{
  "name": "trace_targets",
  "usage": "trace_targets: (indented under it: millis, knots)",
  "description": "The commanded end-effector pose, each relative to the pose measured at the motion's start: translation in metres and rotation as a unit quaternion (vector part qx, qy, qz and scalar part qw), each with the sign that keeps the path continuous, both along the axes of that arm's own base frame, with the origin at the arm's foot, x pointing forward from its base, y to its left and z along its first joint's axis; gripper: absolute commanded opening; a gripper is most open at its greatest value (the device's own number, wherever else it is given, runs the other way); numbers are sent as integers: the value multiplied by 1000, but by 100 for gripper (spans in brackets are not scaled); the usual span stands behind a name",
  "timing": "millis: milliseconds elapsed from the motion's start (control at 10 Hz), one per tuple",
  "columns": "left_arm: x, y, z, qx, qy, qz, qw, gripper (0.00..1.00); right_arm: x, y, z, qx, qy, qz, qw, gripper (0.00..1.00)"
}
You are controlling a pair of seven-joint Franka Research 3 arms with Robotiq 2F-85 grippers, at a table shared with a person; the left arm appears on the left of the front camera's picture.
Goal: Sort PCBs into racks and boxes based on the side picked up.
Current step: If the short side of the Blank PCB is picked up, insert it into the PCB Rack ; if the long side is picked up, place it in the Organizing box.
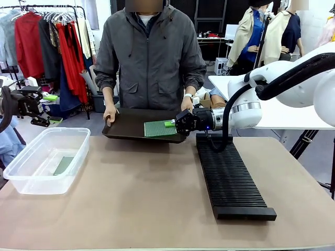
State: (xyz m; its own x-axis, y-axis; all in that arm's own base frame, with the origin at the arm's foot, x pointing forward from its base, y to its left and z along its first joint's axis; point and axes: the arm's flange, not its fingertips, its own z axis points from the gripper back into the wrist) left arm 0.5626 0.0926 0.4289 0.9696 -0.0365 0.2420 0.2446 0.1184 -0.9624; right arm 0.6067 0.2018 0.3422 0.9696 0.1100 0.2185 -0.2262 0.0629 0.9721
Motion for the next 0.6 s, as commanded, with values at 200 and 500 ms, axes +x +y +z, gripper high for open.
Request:
trace_targets:
  millis: [200, 500]
  knots:
    - [-1, 1, 1, -3, 0, -3, 1000, 100, 0, 2, 1, 1, -1, 1, 1000, 0]
    - [-1, 1, 1, -3, 0, -3, 1000, 100, 0, 2, 1, 1, -1, 1, 1000, 0]
